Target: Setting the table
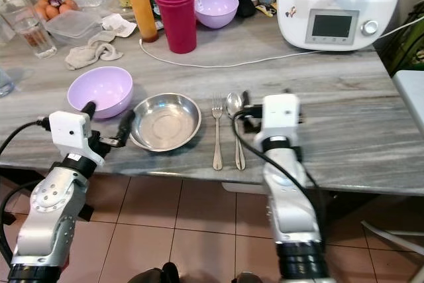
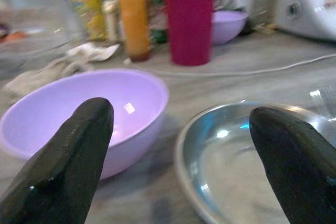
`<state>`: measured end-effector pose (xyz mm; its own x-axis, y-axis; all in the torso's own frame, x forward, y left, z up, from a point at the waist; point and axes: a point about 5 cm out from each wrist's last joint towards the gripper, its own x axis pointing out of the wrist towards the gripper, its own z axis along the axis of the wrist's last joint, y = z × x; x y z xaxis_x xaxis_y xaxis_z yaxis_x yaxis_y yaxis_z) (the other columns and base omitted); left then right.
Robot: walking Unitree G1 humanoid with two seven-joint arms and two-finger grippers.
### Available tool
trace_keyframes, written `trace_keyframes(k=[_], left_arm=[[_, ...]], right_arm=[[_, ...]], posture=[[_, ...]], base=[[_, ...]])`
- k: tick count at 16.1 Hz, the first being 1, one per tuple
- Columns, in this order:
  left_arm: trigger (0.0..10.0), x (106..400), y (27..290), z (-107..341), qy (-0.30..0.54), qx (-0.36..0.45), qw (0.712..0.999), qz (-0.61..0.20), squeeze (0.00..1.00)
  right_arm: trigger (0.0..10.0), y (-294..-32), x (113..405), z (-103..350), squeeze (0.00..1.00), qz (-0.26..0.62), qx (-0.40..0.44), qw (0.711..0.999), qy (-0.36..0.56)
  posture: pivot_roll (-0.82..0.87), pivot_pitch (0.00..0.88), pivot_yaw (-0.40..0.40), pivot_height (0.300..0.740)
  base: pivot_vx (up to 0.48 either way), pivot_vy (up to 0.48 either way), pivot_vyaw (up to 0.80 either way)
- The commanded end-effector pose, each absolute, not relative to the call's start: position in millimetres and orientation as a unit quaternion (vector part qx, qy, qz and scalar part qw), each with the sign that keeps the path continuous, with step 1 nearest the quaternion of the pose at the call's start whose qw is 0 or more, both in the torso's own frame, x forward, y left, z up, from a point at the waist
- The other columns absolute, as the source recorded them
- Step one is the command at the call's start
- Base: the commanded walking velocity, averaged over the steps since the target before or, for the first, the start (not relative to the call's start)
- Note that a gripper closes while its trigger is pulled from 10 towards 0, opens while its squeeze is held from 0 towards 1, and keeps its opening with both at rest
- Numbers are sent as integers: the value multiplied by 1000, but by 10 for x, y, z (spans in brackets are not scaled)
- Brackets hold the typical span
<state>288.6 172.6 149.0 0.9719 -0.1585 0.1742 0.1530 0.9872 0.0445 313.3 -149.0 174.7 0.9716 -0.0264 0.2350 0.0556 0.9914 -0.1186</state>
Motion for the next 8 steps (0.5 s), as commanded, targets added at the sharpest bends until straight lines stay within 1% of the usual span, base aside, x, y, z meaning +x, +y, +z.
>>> trace_keyframes(k=[1,4,5,8], left_arm=[[10000,2904,1736,1461,-81,22,995,-54,0],[10000,2899,1662,1406,-72,27,996,-52,0],[10000,2902,1648,1380,-68,28,996,-46,0],[10000,2939,1608,1376,-66,28,997,-37,0]], right_arm=[[10000,-1560,3081,1780,1000,-39,-63,989,-130],[10000,-1662,3001,1770,1000,-55,-73,987,-131],[10000,-1689,2966,1732,0,-58,-74,988,-122],[10000,-1693,2936,1678,0,-59,-70,990,-110]], posture=[[-158,136,52,740],[-160,122,54,740],[-162,115,59,740],[-165,113,62,740]], base=[[0,0,0],[0,0,0],[0,0,-625],[0,0,-769]])
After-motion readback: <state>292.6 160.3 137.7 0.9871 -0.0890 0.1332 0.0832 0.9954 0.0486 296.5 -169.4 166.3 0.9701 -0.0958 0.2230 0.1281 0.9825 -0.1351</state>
